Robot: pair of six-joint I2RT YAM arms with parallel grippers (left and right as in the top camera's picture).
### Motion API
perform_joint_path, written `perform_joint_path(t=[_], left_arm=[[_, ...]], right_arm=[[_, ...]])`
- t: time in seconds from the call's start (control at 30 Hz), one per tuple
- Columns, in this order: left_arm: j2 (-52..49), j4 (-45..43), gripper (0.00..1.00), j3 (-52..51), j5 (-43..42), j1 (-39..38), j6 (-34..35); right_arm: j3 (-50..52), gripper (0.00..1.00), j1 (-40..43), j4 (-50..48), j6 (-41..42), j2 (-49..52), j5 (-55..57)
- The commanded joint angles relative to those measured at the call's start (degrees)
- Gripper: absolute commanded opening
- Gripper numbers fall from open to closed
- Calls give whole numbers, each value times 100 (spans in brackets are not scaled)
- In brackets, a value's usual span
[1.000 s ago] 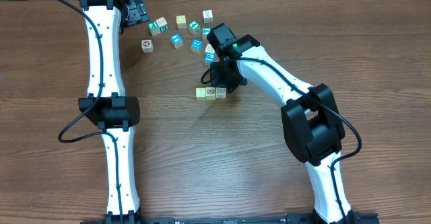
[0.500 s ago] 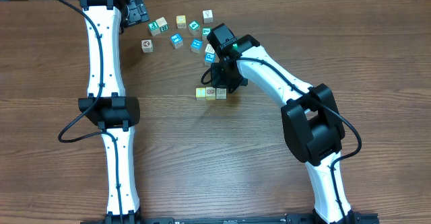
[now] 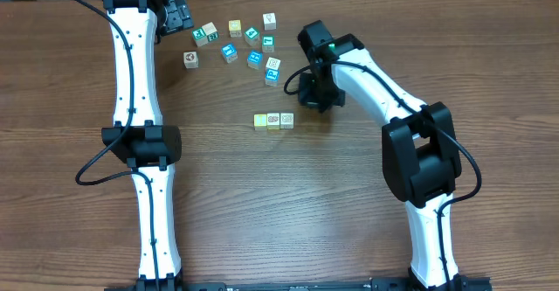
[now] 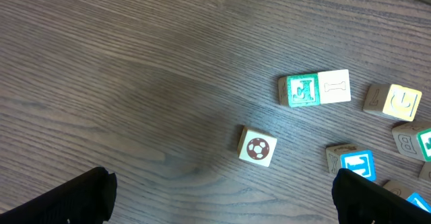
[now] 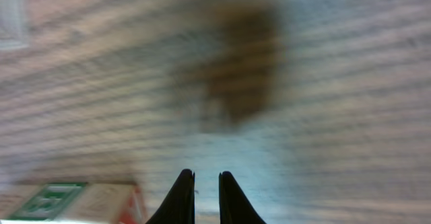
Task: Form a horizontal line
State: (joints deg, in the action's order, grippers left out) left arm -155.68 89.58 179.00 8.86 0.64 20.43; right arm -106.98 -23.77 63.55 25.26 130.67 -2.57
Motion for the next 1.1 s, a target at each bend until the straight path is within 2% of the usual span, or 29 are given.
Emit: perform_joint_path(t=[0.0, 0.33, 1.07], left_arm=[[170, -7, 100, 101, 55, 9, -70], [170, -4, 100, 101, 55, 9, -72], [170, -7, 100, 101, 55, 9, -70]], right_arm=[[-98, 9, -129, 245, 22, -232, -13], [-98, 9, -507, 208, 20, -229, -52], [-98, 9, -522, 101, 24, -229, -229]])
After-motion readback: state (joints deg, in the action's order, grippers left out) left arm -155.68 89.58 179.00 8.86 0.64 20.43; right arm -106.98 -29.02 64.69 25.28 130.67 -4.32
